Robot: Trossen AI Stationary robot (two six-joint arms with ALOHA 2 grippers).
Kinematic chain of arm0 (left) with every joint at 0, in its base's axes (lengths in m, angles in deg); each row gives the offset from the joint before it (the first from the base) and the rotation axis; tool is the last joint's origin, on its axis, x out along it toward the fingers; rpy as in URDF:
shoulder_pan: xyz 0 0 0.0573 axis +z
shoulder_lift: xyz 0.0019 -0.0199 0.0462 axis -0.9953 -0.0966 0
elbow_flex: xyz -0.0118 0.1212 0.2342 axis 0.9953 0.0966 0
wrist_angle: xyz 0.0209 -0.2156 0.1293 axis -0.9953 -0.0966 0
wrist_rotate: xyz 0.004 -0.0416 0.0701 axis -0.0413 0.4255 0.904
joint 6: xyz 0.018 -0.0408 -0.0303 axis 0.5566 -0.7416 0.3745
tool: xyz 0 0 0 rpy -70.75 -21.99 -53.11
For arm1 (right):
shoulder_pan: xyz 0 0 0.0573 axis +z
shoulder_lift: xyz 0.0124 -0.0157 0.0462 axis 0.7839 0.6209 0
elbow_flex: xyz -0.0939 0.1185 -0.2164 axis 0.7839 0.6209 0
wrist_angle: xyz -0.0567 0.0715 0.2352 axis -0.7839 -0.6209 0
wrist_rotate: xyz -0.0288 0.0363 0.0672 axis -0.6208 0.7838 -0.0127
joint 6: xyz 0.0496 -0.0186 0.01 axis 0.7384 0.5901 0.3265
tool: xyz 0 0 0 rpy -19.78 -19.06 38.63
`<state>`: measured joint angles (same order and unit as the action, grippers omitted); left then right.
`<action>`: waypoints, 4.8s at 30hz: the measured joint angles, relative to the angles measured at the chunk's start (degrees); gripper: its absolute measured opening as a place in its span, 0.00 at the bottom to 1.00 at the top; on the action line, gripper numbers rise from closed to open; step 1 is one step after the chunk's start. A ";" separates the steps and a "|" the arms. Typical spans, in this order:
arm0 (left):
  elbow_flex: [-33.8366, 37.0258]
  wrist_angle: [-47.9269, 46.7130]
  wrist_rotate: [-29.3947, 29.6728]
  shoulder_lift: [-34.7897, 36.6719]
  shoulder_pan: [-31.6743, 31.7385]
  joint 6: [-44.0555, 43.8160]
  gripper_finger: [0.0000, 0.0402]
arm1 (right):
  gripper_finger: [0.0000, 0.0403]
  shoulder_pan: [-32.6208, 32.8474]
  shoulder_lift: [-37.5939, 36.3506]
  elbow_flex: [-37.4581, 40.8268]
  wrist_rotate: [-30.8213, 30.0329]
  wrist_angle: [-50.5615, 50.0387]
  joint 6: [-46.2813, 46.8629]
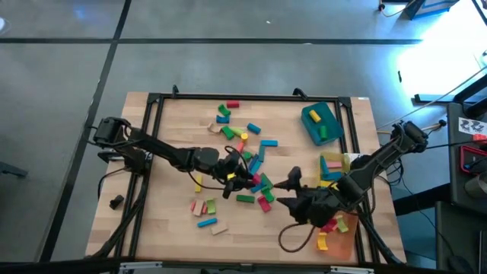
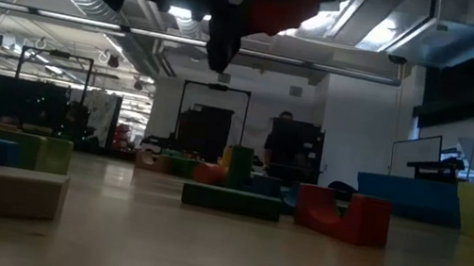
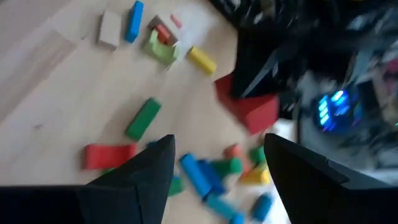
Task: Sort blocks by size
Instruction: Put the red arch block into the orange bin, then put the green cylindrical block into the blue bin
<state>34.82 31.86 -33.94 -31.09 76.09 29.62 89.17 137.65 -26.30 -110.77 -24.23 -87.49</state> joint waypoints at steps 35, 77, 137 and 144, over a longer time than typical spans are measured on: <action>0.00 -0.51 -0.39 0.02 -1.88 4.26 0.29 | 0.62 -16.62 6.93 -0.02 26.83 14.84 -20.06; -0.02 -17.23 -0.68 0.11 -1.72 10.96 0.53 | 0.35 -4.54 6.44 0.00 27.51 -10.34 14.13; 0.00 -20.01 28.91 -6.22 4.88 17.75 0.53 | 0.43 32.56 4.16 -0.07 22.31 -24.61 94.01; 0.00 -20.05 28.92 -6.34 6.61 17.76 0.53 | 0.43 32.56 4.16 -0.07 20.76 -24.65 92.12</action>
<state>34.82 11.81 -5.03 -37.43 82.70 47.39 121.73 141.80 -26.37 -90.01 -48.89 4.63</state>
